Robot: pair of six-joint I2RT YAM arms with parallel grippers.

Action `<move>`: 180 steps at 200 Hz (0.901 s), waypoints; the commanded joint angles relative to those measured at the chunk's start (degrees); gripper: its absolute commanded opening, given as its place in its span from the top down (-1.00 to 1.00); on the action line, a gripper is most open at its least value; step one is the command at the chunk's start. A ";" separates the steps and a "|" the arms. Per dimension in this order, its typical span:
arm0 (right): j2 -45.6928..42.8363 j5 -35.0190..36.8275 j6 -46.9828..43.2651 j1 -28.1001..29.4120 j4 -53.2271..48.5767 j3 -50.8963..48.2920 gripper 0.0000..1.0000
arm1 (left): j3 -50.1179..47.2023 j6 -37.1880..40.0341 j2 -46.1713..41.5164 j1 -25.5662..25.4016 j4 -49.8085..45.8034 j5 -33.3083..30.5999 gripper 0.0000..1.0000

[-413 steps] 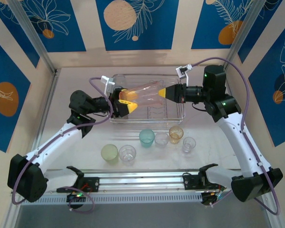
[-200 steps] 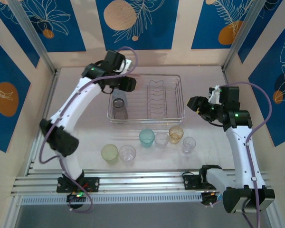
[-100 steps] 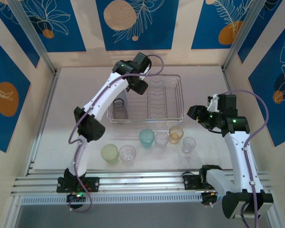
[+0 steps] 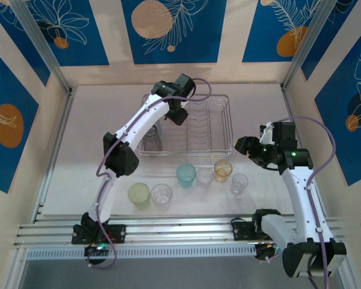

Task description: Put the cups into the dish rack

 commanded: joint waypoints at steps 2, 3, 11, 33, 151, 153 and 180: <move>-0.07 -0.33 -0.09 0.78 -0.28 -0.54 -0.17 | 2.15 1.44 1.29 -0.39 1.57 -0.79 0.84; -0.05 -0.29 -0.04 0.79 -0.27 -0.55 -0.17 | 2.15 1.45 1.35 -0.43 1.57 -0.79 0.84; -0.06 -0.11 0.05 0.97 -0.44 -0.56 -0.17 | 2.22 1.60 1.66 -0.41 1.83 -0.91 0.84; -0.04 0.17 0.09 1.40 -0.52 -0.65 -0.17 | 2.14 2.03 2.30 -0.39 2.24 -1.42 0.82; 0.86 1.41 0.18 3.19 -0.79 0.05 -0.17 | 2.15 6.58 5.83 -0.37 8.48 -7.33 -0.86; 0.85 1.39 0.18 3.26 -0.82 0.05 -0.17 | 2.15 6.62 5.81 -0.32 8.75 -7.43 -0.91; 1.07 1.49 0.01 3.60 -1.06 0.32 -0.17 | 2.15 7.96 5.74 -0.33 12.66 -7.40 -0.99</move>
